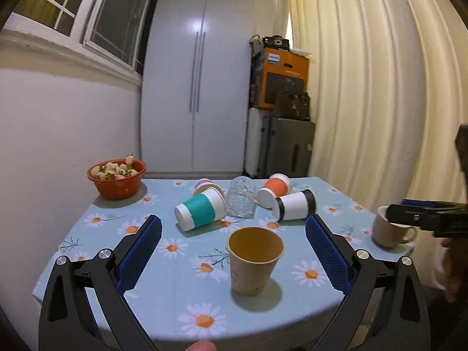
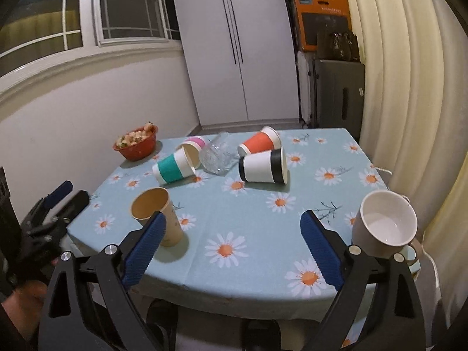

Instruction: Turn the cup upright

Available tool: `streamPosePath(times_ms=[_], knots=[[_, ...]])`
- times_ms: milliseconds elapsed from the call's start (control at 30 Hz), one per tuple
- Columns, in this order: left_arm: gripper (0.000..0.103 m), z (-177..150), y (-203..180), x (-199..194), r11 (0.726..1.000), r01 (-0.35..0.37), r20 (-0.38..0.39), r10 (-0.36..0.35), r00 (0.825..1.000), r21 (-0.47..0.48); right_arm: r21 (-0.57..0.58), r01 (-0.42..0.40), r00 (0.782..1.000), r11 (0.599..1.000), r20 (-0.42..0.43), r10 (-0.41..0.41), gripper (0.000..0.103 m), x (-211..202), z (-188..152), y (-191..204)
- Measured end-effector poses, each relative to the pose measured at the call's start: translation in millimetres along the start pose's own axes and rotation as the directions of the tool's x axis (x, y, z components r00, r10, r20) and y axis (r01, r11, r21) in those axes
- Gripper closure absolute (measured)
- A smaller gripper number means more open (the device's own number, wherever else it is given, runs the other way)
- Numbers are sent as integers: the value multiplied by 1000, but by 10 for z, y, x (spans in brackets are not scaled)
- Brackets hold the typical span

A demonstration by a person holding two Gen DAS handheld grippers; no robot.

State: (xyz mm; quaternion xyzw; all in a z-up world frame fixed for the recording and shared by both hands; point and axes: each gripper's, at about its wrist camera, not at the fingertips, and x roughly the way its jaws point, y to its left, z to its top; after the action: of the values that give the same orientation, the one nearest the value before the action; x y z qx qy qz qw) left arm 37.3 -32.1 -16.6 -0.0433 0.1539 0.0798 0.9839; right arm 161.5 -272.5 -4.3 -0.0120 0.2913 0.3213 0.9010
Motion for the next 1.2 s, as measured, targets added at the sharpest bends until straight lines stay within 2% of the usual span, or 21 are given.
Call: streamPosePath(times_ms=[100, 267, 433, 567, 700, 833, 900, 1033, 1200], knots=[[7, 99, 118, -151, 998, 69, -42, -68, 997, 3, -20, 8, 1000, 1000, 14, -8, 7, -43, 9, 22], [7, 239, 262, -370, 994, 101, -60, -99, 993, 36, -74, 41, 998, 996, 44, -37, 6, -205, 56, 80], [7, 254, 315, -505, 992, 94, -55, -90, 994, 82, -110, 43, 997, 993, 75, -35, 5, -407, 54, 227], [7, 160, 334, -546, 993, 106, -81, -102, 992, 53, -128, 40, 998, 991, 53, -34, 5, -430, -62, 333], [7, 55, 296, -606, 992, 109, -89, -103, 991, 69, -150, 22, 999, 988, 32, -18, 5, -395, -206, 433], [7, 5, 329, -691, 990, 139, -93, -136, 986, 26, -147, -1, 1000, 989, 20, 4, 5, -368, -291, 516], [7, -35, 347, -727, 992, 129, -86, -127, 988, 11, -165, 9, 999, 986, 35, -3, 5, -375, -317, 565], [7, -107, 389, -715, 990, 135, -124, -139, 983, -42, -186, 14, 999, 982, 35, -8, 5, -369, -358, 618], [7, -132, 354, -659, 990, 135, -153, -137, 979, -27, -174, 16, 1000, 985, 29, -12, 5, -325, -344, 626]])
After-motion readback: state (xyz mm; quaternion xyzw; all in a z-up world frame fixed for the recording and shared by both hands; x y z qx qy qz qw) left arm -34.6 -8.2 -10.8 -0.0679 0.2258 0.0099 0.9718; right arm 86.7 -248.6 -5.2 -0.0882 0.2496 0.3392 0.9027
